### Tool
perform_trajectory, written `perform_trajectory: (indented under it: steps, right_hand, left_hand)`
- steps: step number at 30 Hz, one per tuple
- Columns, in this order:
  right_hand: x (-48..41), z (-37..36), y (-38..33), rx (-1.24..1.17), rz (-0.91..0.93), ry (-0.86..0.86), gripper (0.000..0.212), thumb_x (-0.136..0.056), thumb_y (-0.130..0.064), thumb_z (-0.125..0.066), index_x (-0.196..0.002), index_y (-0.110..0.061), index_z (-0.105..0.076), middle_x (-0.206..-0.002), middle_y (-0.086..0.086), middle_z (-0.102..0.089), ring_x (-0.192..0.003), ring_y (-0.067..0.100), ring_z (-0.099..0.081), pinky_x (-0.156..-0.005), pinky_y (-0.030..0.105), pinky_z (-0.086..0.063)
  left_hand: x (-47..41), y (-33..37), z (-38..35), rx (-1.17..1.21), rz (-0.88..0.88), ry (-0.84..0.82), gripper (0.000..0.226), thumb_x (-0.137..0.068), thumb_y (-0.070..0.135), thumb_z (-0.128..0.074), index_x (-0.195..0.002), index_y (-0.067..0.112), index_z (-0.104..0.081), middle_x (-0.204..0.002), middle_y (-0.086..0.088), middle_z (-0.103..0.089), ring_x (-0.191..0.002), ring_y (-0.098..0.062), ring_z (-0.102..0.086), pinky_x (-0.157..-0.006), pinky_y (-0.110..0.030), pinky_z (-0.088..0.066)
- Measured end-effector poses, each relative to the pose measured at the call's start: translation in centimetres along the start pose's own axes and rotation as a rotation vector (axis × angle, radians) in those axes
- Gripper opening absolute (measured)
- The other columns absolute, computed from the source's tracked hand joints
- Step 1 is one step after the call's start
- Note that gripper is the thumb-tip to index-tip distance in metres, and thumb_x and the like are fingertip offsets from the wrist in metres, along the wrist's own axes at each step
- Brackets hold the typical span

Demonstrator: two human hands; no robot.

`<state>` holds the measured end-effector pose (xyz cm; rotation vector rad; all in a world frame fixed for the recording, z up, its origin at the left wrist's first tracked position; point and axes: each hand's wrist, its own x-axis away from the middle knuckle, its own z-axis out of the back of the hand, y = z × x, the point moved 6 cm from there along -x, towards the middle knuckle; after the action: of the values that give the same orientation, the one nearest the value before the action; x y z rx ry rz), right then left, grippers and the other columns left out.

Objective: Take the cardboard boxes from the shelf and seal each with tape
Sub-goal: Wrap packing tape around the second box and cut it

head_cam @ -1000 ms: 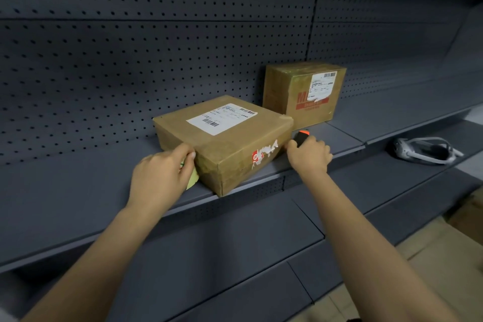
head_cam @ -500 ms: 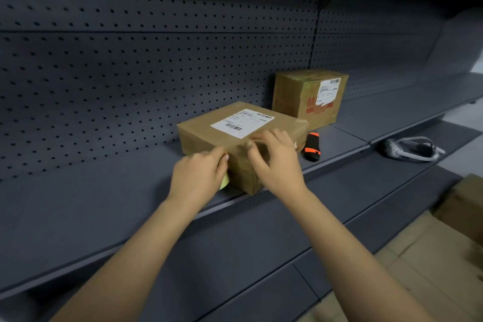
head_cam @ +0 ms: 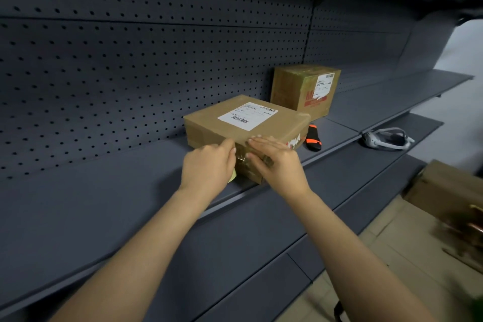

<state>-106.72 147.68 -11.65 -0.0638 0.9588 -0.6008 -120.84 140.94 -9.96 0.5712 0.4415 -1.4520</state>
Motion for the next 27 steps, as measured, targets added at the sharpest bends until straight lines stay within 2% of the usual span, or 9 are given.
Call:
perform_trajectory:
  steps: [4,12,15,18,22,25,27]
  right_hand:
    - [0.0,0.2,-0.1,-0.005,-0.017,0.008,0.031,-0.083,-0.014,-0.078,-0.112,-0.004,-0.073,-0.116,0.009,-0.071,-0.114,0.020,-0.064,-0.109,0.010,-0.029]
    - [0.2,0.2,-0.5,-0.001,-0.013,0.027,0.030,-0.083,-0.014,-0.078,-0.111,-0.005,-0.073,-0.114,0.007,-0.072,-0.114,0.017,-0.063,-0.109,0.019,-0.036]
    - [0.3,0.6,0.3,-0.001,-0.029,0.067,0.030,-0.082,-0.012,-0.078,-0.111,-0.004,-0.073,-0.113,0.007,-0.072,-0.114,0.015,-0.063,-0.109,0.026,-0.040]
    - [-0.2,0.4,0.3,0.009,-0.046,0.073,0.029,-0.082,-0.012,-0.077,-0.110,-0.005,-0.073,-0.113,0.007,-0.072,-0.113,0.015,-0.064,-0.110,0.025,-0.039]
    - [-0.3,0.1,0.1,-0.013,-0.076,0.109,0.028,-0.080,-0.012,-0.080,-0.107,-0.007,-0.075,-0.111,0.006,-0.073,-0.110,0.011,-0.064,-0.109,0.028,-0.041]
    - [-0.4,0.1,0.1,-0.038,-0.127,0.170,0.025,-0.078,-0.013,-0.082,-0.102,-0.008,-0.077,-0.108,0.004,-0.074,-0.108,0.009,-0.065,-0.107,0.030,-0.044]
    - [-0.5,0.0,-0.1,-0.045,-0.160,0.195,0.025,-0.076,-0.014,-0.083,-0.100,-0.008,-0.077,-0.105,0.003,-0.074,-0.107,0.005,-0.063,-0.108,0.027,-0.042]
  left_hand:
    - [0.0,0.2,0.0,0.010,-0.031,-0.012,0.022,-0.102,0.032,-0.041,-0.099,0.020,-0.058,-0.077,-0.001,-0.069,-0.068,-0.027,-0.064,-0.051,-0.028,-0.030]
    - [0.0,-0.5,0.0,-0.006,-0.089,-0.032,0.019,-0.102,0.029,-0.043,-0.100,0.017,-0.058,-0.076,-0.005,-0.068,-0.068,-0.032,-0.065,-0.051,-0.030,-0.034]
    - [-0.3,-6.1,1.7,-0.099,0.050,-0.013,0.020,-0.101,0.026,-0.046,-0.103,0.013,-0.061,-0.077,-0.016,-0.068,-0.069,-0.038,-0.066,-0.052,-0.031,-0.033]
    - [0.5,-11.3,5.2,-0.076,0.125,0.142,0.016,-0.097,0.021,-0.057,-0.092,0.008,-0.064,-0.061,-0.017,-0.062,-0.053,-0.037,-0.059,-0.047,-0.024,-0.022]
    - [1.4,-9.3,5.4,-0.010,0.050,0.164,0.011,-0.093,0.019,-0.064,-0.085,0.012,-0.064,-0.054,-0.008,-0.058,-0.044,-0.031,-0.054,-0.047,-0.018,-0.014]
    - [1.6,-8.3,4.3,0.039,0.042,0.157,0.011,-0.095,0.022,-0.062,-0.087,0.014,-0.064,-0.056,-0.005,-0.059,-0.047,-0.032,-0.056,-0.047,-0.022,-0.020]
    - [1.7,-7.8,3.7,0.054,0.031,0.156,0.011,-0.095,0.022,-0.061,-0.087,0.015,-0.064,-0.057,-0.005,-0.059,-0.048,-0.032,-0.056,-0.047,-0.023,-0.024]
